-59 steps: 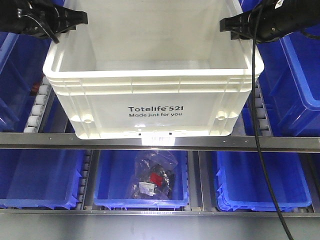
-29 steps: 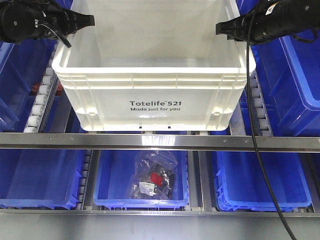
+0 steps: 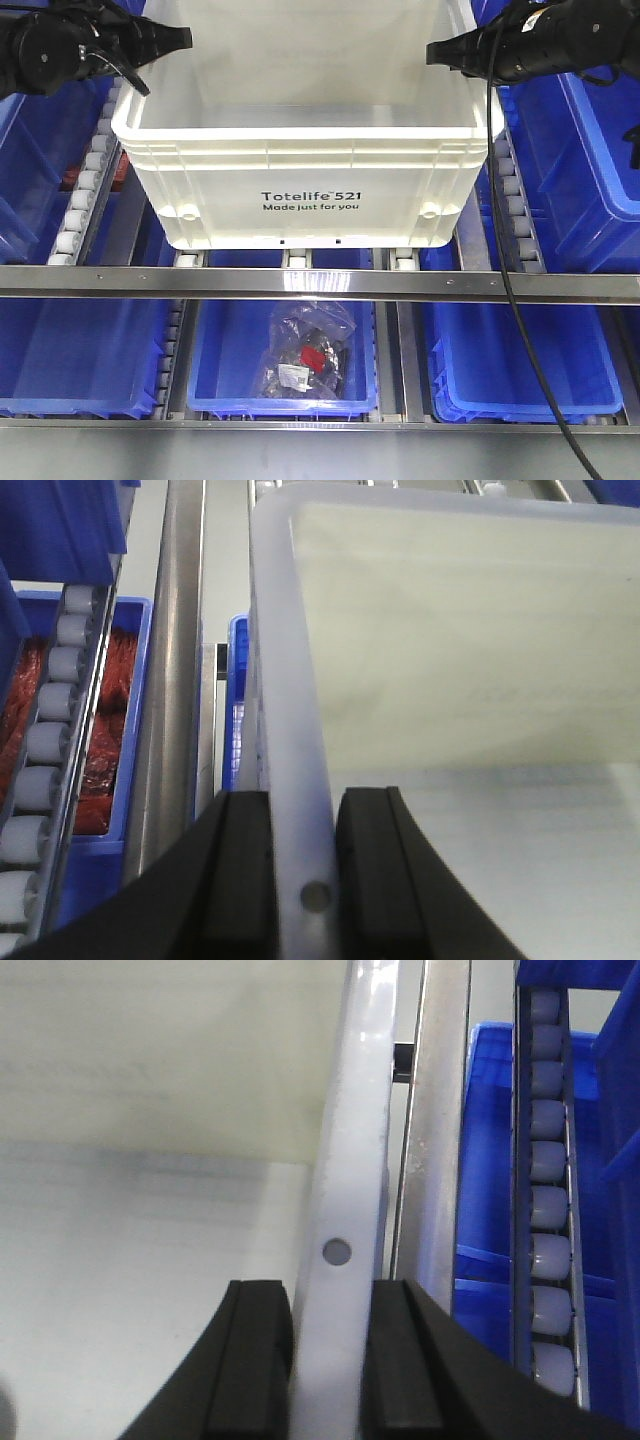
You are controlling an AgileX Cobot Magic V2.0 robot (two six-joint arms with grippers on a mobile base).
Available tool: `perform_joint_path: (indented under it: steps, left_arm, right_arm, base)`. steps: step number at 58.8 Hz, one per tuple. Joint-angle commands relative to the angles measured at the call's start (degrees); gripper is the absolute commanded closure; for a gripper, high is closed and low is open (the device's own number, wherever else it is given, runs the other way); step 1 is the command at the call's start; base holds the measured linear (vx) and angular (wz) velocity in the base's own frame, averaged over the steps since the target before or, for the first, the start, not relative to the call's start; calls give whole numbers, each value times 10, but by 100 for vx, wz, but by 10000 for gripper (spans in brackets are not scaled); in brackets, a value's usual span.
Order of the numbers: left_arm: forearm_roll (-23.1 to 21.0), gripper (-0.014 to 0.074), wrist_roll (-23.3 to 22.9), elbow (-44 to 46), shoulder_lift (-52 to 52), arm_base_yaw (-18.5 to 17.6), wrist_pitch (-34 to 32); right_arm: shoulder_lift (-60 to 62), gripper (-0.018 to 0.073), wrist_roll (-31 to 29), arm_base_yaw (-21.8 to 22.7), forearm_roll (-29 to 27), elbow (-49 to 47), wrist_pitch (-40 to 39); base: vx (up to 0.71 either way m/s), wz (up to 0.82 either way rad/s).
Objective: Place moving items into box and shelve
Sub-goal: 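Push the crate forward onto the roller lane with both grippers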
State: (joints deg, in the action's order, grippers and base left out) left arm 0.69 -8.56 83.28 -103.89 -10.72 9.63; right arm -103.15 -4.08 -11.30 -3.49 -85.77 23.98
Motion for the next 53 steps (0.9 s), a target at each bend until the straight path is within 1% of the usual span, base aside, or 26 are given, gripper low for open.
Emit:
perform_joint_path:
  steps: [1,15,20,23,27,31,38,44,49,53]
  left_arm:
    - [-7,610,9,31,32,-20,-87]
    - [-7,604,9,31,28,-20,-87]
    - [-7,578,9,31,27,-20,-88]
    - [0,547,9,31,27,-20,-88]
    - [19,496,9,31,27,-20,-89]
    - [40,434,9,31,27,-20,-89]
    - [42,314,9,31,27,-20,-89]
    - [42,223,9,31,27,-20,-92]
    - [41,178,9,31,27,-20,-96]
    - [41,164,8,31,28,-20,-105]
  right_arm:
    - [26,571,-16,-13,-29,-28,-72]
    - [23,565,-16,-13,-29,-28,-88]
    - [23,540,-16,-13,-28,-28,-87]
    - [23,508,-16,-13,-28,-28,-87]
    - [23,444,-16,-13,-28,-28,-87]
    - [23,355,-16,-13,-28,-28,-87]
    - [23,154,-16,-13,-25,-28,-88]
    - [23,4,-16,-13,-25,-28,-93]
    - [24,-73,-16,-13,-24,-28,-103]
    - [28,-99,-16,-13,-20,-28,-111]
  base:
    - [0,0]
    - [0,0]
    - [0,0]
    - [0,0]
    - [0,0]
    - [0,0]
    - [0,0]
    - [0,0]
    - [0,0]
    - [0,0]
